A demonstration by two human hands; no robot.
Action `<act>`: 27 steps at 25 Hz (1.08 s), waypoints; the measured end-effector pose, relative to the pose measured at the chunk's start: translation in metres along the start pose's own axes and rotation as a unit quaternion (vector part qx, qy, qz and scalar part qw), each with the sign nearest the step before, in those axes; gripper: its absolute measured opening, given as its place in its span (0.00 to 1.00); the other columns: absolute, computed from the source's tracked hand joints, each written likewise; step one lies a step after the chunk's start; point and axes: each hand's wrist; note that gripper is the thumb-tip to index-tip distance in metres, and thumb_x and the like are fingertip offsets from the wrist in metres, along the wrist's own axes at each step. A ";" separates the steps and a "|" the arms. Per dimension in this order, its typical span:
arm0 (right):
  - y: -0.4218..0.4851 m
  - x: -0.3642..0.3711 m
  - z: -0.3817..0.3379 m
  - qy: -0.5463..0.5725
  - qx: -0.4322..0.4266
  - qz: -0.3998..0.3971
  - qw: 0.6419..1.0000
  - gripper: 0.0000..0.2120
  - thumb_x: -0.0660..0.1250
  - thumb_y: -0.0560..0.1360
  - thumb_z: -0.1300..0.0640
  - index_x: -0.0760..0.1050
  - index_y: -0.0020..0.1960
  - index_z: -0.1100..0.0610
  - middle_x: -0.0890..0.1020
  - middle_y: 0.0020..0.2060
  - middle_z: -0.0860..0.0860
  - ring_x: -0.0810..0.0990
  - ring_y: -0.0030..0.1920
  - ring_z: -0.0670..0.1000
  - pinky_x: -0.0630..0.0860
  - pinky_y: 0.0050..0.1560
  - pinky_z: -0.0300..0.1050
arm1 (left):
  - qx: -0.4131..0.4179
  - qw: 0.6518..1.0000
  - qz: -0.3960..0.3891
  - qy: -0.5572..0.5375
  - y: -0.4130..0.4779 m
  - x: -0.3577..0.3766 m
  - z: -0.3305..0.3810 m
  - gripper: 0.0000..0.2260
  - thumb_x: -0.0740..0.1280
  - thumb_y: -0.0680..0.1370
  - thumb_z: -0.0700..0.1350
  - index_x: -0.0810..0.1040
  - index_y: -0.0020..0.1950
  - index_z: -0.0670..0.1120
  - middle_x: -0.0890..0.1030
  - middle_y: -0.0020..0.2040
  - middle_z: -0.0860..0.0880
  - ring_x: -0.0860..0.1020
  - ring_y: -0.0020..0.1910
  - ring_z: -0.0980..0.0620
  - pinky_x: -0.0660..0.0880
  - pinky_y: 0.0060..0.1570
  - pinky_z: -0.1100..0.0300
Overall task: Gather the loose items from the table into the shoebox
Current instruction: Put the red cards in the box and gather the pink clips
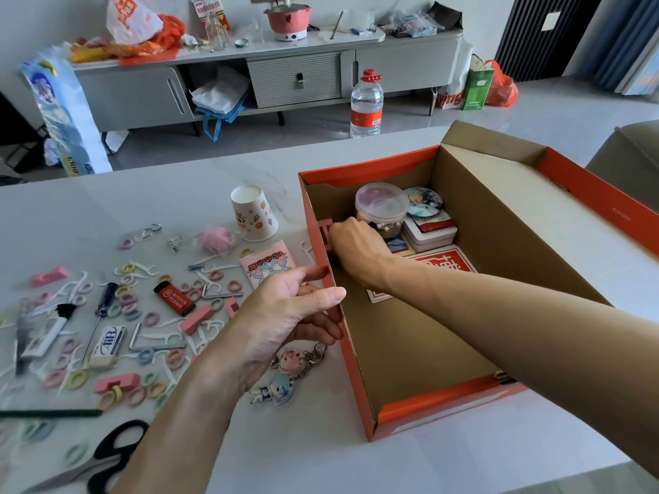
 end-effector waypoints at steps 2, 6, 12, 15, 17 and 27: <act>0.001 0.001 0.002 0.015 0.001 0.007 1.000 0.09 0.61 0.79 0.67 0.78 0.54 0.64 0.83 0.50 0.60 0.82 0.50 0.61 0.78 0.44 0.51 | 0.001 1.000 -0.001 -0.001 0.000 -0.001 -0.001 0.31 0.73 0.69 0.44 0.70 0.70 0.38 0.80 0.41 0.37 0.80 0.30 0.46 0.77 0.28 0.61; 0.002 0.005 0.003 0.030 0.001 0.020 0.999 0.07 0.62 0.78 0.65 0.79 0.51 0.64 0.83 0.46 0.60 0.83 0.46 0.61 0.73 0.37 0.46 | 0.003 1.000 -0.003 0.000 0.002 -0.001 -0.002 0.32 0.74 0.68 0.44 0.70 0.70 0.37 0.80 0.40 0.37 0.80 0.30 0.47 0.77 0.28 0.62; -0.006 -0.010 0.004 0.113 0.067 0.040 0.990 0.04 0.64 0.76 0.63 0.77 0.45 0.61 0.82 0.42 0.59 0.80 0.39 0.57 0.74 0.34 0.47 | 0.002 1.000 -0.004 0.000 0.004 -0.007 -0.006 0.22 0.73 0.71 0.44 0.75 0.63 0.39 0.81 0.39 0.40 0.80 0.30 0.48 0.77 0.28 0.63; -0.033 -0.041 -0.005 0.188 0.096 0.065 0.975 0.09 0.64 0.76 0.63 0.80 0.53 0.60 0.83 0.46 0.56 0.82 0.42 0.53 0.82 0.43 0.50 | 0.013 1.000 0.026 -0.001 -0.008 -0.006 0.000 0.12 0.70 0.77 0.43 0.79 0.58 0.39 0.81 0.37 0.43 0.79 0.30 0.49 0.77 0.28 0.62; -0.059 -0.065 -0.021 0.221 0.064 0.080 0.970 0.10 0.65 0.76 0.62 0.81 0.55 0.59 0.84 0.47 0.54 0.81 0.43 0.50 0.80 0.42 0.44 | 0.021 0.998 0.065 -0.010 -0.026 -0.005 0.006 0.10 0.68 0.79 0.43 0.79 0.57 0.39 0.81 0.38 0.44 0.79 0.30 0.50 0.75 0.27 0.63; -0.114 -0.047 -0.168 0.108 -0.129 -0.111 0.979 0.12 0.62 0.75 0.63 0.81 0.54 0.55 0.83 0.52 0.55 0.81 0.50 0.55 0.78 0.52 0.49 | 0.021 0.929 0.286 0.235 -0.170 -0.115 -0.009 0.04 0.69 0.78 0.43 0.80 0.52 0.49 0.84 0.41 0.47 0.80 0.31 0.54 0.75 0.32 0.60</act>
Point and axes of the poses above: each hand's wrist, its own y-axis towards the middle knuckle, its own x-axis out of the palm, z = x × y
